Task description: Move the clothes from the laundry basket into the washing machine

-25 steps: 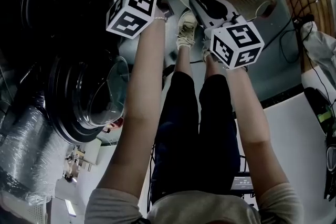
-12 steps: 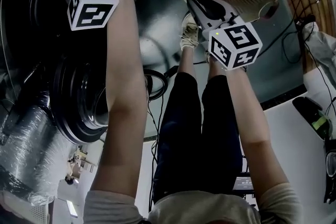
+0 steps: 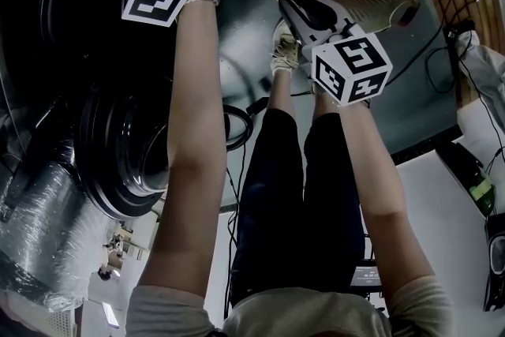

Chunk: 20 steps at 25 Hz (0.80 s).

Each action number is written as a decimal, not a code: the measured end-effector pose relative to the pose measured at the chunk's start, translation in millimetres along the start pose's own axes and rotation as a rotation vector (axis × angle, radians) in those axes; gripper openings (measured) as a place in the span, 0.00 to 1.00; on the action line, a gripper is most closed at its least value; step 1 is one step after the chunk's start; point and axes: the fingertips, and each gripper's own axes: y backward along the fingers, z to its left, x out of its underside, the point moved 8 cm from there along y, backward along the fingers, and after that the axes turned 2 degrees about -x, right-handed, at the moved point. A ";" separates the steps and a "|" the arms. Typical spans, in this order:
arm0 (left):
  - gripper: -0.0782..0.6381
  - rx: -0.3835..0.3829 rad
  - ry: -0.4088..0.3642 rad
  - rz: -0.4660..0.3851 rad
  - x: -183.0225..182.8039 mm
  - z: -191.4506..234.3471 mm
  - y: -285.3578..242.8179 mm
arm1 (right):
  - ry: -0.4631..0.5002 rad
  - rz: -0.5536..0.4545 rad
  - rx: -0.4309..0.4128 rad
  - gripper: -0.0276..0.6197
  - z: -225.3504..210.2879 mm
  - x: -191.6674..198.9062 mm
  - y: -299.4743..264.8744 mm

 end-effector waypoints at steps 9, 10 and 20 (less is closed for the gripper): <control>0.63 0.180 -0.083 0.233 94.1 -51.2 43.6 | -0.021 0.015 0.004 0.16 1.1 12.4 14.9; 0.62 0.193 -0.092 0.268 108.8 -56.3 44.8 | -0.019 0.020 0.005 0.16 0.6 14.5 15.4; 0.16 0.264 -0.231 0.207 110.2 -70.1 40.5 | 0.037 0.036 0.027 0.16 -4.7 12.0 14.9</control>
